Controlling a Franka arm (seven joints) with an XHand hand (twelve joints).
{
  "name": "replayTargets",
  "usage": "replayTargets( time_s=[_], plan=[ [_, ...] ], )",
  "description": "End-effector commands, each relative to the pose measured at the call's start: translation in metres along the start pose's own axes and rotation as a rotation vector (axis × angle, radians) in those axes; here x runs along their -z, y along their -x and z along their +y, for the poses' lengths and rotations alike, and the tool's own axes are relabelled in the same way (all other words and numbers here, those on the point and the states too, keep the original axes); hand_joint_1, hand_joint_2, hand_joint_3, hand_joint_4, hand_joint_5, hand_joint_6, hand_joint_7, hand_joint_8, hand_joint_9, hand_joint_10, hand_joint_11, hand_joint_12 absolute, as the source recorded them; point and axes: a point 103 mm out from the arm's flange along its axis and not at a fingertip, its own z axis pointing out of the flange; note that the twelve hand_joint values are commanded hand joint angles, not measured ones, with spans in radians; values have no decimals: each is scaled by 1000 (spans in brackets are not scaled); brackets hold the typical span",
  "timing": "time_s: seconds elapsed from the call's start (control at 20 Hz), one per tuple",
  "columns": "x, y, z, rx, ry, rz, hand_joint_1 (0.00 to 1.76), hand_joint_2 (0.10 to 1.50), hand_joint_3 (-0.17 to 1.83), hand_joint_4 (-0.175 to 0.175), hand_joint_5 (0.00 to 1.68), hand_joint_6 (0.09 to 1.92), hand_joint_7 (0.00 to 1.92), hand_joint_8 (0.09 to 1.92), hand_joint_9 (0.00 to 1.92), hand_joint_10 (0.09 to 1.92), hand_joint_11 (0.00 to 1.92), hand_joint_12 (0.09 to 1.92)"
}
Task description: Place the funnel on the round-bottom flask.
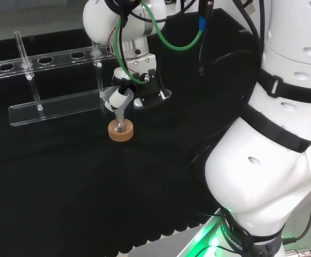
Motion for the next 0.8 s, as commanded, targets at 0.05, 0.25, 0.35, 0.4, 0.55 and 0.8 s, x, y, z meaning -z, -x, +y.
replayTargets(
  time_s=[0.05,0.25,0.35,0.4,0.55,0.8],
  plan=[
    [1,0,-1,11,-3,-2,712,713,514,-50,503,384,561,760,808,580,469,1296],
    [0,-1,-3,46,-3,0,680,655,501,-46,450,280,448,757,706,600,432,1326],
    [0,-1,-5,67,-2,2,644,621,474,-40,419,202,375,739,636,607,407,1348],
    [0,-1,-5,73,-4,0,625,610,464,-38,406,180,347,729,613,607,399,1353],
    [0,-4,-8,103,-6,-2,576,600,421,-35,393,122,298,712,565,615,380,1368],
    [4,-9,-12,165,5,2,523,611,364,-35,387,87,248,693,540,627,363,1373]
  ],
)
